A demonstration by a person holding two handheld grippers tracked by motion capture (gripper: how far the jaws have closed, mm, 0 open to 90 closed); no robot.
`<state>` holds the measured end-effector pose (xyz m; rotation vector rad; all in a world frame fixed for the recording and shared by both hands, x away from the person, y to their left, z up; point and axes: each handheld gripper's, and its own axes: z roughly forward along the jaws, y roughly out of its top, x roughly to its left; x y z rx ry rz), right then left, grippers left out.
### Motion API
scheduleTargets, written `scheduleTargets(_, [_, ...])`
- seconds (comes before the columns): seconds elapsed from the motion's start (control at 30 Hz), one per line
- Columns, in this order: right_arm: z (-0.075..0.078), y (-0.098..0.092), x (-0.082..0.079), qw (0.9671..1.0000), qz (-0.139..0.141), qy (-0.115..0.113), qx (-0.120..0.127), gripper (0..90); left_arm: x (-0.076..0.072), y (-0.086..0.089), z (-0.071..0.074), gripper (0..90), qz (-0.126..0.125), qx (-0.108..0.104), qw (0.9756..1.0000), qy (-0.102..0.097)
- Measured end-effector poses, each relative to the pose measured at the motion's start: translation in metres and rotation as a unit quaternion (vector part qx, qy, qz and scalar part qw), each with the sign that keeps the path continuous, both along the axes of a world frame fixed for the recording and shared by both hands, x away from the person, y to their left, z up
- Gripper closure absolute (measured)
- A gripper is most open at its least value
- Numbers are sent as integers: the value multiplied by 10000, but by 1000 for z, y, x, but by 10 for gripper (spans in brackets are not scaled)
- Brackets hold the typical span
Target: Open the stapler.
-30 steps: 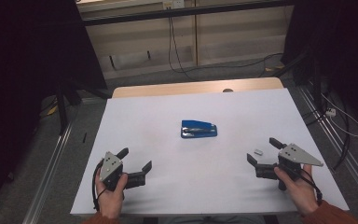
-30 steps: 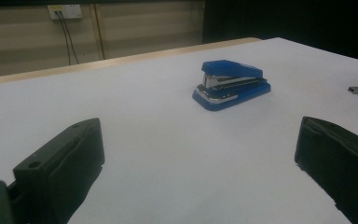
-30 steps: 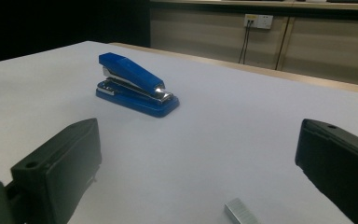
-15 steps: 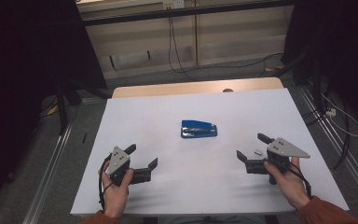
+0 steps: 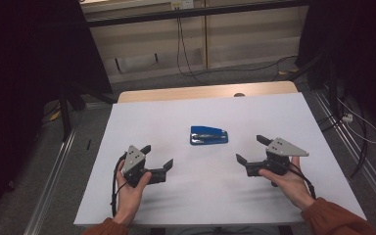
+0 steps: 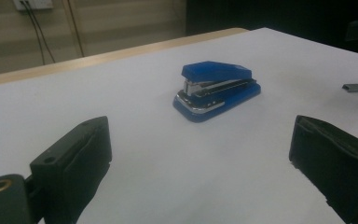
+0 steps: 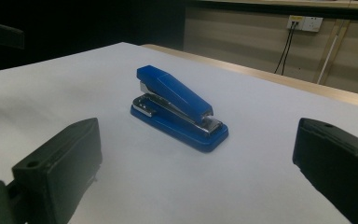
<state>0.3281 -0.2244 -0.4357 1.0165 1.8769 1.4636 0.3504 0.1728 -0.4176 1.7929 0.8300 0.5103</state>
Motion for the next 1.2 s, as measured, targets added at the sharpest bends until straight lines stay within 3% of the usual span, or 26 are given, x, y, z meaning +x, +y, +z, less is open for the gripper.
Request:
scheduleTargets(0.17, [-2, 11, 9, 9999, 50, 46, -127, 68, 9, -10, -1, 57, -83, 81, 9999, -41])
scheduleTargets(0.27, [-3, 17, 13, 9998, 74, 62, -146, 80, 18, -18, 1, 59, -159, -12, 9999, -19])
scheduleTargets(0.37, [-2, 20, 16, 9999, 78, 48, -119, 90, 23, -22, 1, 59, -168, -13, 9999, 18])
scheduleTargets(0.4, [0, 23, 19, 9999, 75, 74, 21, 106, 28, -25, 1, 60, -160, -44, 9999, 3])
scheduleTargets(0.57, [4, 31, 26, 9999, 153, -7, 23, 129, 35, -33, 3, 59, -211, -28, 9998, -37])
scheduleTargets(0.67, [2, 39, 34, 9997, 209, -45, -116, 148, 45, -41, 0, 59, -372, 87, 9993, -18])
scheduleTargets(0.8, [2, 46, 43, 9994, 239, 127, -232, 148, 55, -47, -3, 59, -353, 155, 9993, -16])
scheduleTargets(0.9, [4, 49, 51, 9995, 217, 88, -195, 163, 60, -49, -2, 59, -362, 196, 9992, -15])
scheduleTargets(1.0, [5, 53, 59, 9992, 240, 306, -126, 174, 67, -51, 1, 76, -370, 84, 9993, -13])
scheduleTargets(1.2, [5, 63, 77, 9986, 302, 366, -229, 220, 86, -61, 9, 71, -362, 292, 9989, -61])
